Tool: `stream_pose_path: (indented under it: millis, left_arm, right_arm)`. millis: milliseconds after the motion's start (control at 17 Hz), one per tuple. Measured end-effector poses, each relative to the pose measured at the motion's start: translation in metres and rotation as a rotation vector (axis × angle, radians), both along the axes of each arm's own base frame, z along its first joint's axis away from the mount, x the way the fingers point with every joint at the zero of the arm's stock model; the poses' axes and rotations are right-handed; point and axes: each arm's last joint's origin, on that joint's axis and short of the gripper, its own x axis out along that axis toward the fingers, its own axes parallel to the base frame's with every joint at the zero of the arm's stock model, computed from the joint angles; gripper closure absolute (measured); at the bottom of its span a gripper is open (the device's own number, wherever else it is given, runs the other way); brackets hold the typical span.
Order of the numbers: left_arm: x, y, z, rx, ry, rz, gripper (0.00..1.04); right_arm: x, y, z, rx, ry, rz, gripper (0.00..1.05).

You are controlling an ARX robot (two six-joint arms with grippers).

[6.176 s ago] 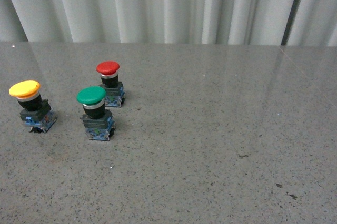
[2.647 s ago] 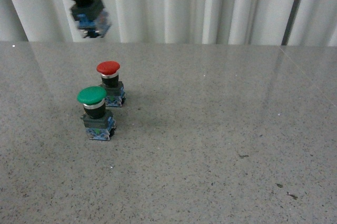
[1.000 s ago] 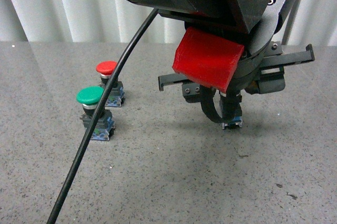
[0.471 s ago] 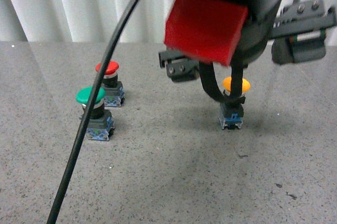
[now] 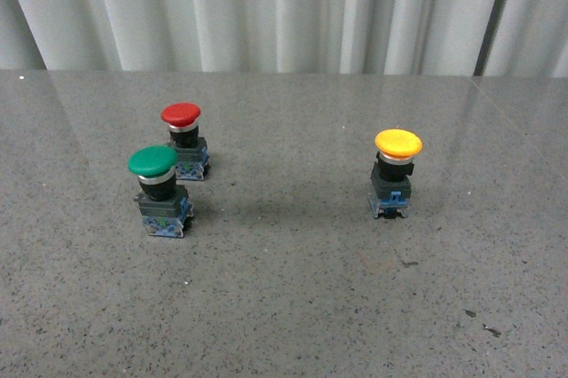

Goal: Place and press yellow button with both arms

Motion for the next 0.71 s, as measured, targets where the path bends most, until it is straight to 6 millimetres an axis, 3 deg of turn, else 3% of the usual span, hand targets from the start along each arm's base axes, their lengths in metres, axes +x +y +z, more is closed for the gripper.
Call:
stream_pose_path:
  millis: [118, 353, 471, 706]
  left_arm:
    - [-0.035, 0.067, -0.022, -0.022, -0.037, 0.047, 0.41]
    - [-0.051, 0.094, -0.038, -0.026, -0.051, 0.082, 0.54]
    - [-0.067, 0.111, -0.066, -0.011, -0.021, 0.060, 0.74]
    - [-0.078, 0.123, -0.089, 0.003, 0.018, 0.041, 0.93]
  right_arm:
    - [0.000, 0.000, 0.000, 0.000, 0.001, 0.000, 0.07]
    - [0.000, 0.000, 0.000, 0.000, 0.000, 0.000, 0.07]
    - [0.000, 0.000, 0.000, 0.000, 0.000, 0.000, 0.07]
    - [0.000, 0.000, 0.000, 0.000, 0.000, -0.001, 0.07]
